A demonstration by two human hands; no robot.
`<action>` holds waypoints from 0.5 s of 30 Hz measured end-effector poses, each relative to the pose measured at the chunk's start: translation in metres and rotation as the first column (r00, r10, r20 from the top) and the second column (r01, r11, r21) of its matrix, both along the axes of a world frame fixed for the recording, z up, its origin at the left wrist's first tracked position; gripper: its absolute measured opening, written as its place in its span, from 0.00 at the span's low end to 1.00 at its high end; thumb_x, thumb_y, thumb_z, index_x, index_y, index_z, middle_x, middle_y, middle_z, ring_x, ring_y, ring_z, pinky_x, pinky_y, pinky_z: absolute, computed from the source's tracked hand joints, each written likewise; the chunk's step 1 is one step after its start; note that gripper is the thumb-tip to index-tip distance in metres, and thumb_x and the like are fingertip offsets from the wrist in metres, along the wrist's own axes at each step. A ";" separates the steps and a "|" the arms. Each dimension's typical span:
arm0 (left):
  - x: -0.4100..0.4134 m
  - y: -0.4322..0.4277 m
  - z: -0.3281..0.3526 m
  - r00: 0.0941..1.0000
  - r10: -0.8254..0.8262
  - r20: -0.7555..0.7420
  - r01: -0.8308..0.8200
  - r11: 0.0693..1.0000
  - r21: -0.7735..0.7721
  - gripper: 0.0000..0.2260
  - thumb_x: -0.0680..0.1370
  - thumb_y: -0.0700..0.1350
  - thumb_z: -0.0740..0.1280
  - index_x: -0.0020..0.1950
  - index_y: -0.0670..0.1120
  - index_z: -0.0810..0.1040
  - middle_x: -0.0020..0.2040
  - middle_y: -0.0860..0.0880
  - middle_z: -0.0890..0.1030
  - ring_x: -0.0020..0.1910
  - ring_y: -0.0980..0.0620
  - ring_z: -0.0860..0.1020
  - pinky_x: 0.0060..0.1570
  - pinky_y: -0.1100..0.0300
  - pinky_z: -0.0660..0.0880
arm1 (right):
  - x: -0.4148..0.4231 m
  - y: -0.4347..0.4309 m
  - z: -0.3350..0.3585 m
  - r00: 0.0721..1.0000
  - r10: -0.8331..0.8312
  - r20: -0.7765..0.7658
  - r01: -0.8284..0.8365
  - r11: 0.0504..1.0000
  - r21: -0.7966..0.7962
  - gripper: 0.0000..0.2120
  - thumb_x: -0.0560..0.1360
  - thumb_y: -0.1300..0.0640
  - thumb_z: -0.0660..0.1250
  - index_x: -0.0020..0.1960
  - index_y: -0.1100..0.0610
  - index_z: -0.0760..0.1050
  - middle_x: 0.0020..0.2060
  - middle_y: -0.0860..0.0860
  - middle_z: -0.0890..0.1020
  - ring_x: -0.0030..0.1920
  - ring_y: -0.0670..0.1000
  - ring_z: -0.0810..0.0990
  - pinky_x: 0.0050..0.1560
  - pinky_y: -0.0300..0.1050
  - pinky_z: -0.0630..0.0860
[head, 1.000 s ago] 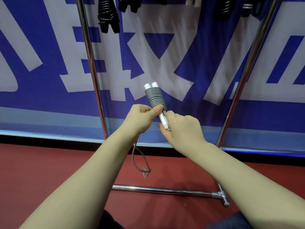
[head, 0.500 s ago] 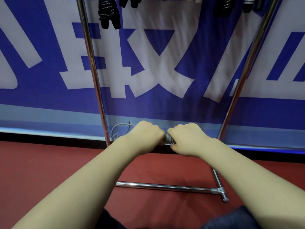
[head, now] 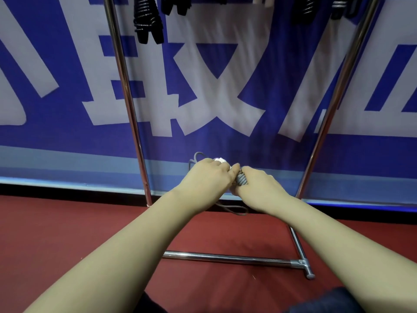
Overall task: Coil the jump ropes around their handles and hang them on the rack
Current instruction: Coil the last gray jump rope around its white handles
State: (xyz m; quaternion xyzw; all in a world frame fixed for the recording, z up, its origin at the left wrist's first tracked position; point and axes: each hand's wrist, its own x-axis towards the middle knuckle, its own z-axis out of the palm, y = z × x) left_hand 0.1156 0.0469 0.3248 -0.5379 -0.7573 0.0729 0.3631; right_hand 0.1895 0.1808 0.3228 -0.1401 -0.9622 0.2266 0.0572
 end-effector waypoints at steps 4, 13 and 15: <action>-0.001 0.001 -0.002 0.990 -0.099 0.103 0.076 0.976 0.205 0.30 0.56 0.32 0.75 0.58 0.37 0.81 0.31 0.46 0.76 0.23 0.47 0.72 0.25 0.64 0.56 | 0.000 0.005 0.001 0.987 -0.026 -0.156 -0.004 0.981 -0.193 0.11 0.74 0.55 0.64 0.55 0.49 0.66 0.43 0.51 0.79 0.43 0.59 0.78 0.43 0.54 0.77; 0.014 0.006 0.013 0.345 -0.572 0.744 -0.303 0.683 0.665 0.07 0.79 0.42 0.69 0.54 0.42 0.84 0.35 0.53 0.82 0.28 0.63 0.75 0.35 0.71 0.70 | -0.004 0.008 0.009 0.958 -0.139 -0.250 -0.029 0.823 -0.567 0.14 0.72 0.60 0.66 0.52 0.44 0.73 0.38 0.52 0.80 0.31 0.53 0.76 0.26 0.42 0.73; 0.013 0.006 0.017 0.249 -0.577 0.778 -0.365 0.688 0.627 0.06 0.78 0.44 0.70 0.47 0.41 0.83 0.33 0.47 0.82 0.26 0.57 0.72 0.30 0.66 0.71 | -0.004 0.005 0.011 0.957 -0.154 -0.244 -0.033 0.780 -0.624 0.12 0.72 0.60 0.67 0.50 0.46 0.73 0.37 0.52 0.79 0.30 0.52 0.75 0.27 0.43 0.73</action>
